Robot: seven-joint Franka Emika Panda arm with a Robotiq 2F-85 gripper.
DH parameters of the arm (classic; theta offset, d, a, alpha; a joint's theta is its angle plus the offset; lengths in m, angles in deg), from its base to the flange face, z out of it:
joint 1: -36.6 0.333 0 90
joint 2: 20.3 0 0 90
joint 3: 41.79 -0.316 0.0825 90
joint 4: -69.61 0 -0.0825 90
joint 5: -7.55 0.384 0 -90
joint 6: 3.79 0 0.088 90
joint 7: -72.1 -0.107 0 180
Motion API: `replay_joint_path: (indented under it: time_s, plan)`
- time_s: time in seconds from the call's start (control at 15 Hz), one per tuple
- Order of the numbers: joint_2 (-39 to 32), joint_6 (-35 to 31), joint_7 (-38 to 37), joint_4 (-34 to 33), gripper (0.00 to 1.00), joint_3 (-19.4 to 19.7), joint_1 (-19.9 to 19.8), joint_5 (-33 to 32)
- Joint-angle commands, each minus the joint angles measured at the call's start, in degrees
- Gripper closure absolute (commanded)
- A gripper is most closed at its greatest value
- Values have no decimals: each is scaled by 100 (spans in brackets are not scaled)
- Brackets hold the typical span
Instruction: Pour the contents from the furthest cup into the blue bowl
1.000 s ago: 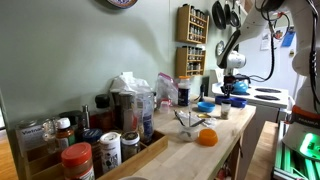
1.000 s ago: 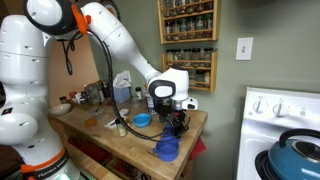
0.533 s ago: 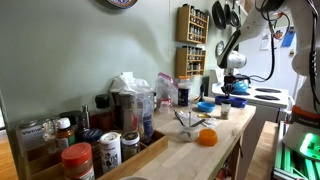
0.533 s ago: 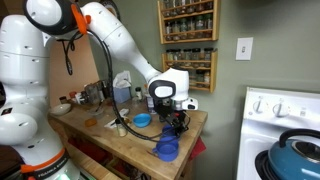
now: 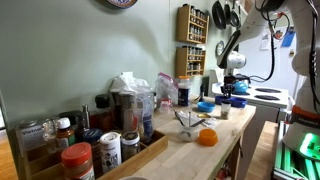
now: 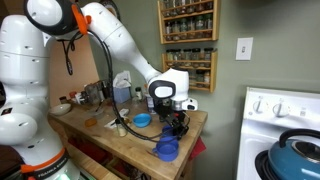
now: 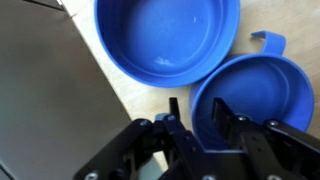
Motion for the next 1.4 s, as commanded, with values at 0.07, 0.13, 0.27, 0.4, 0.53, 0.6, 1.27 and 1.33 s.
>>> replay_joint_path:
  time_s: [0.07,0.13,0.27,0.4,0.53,0.6,1.27,1.33]
  plan:
    - [-52,115,121,-41,100,-92,-109,86]
    - [-55,114,124,-40,100,-96,-110,91]
    - [-52,112,119,-42,100,-96,-110,94]
    - [-40,119,111,-40,99,-92,-108,93]
    - [163,177,80,72,99,-76,-60,24]
    - [349,232,54,165,99,-67,-21,-14]
    - [1498,1078,-437,671,99,101,395,-833]
    - [1641,1089,-557,791,99,124,431,-1031]
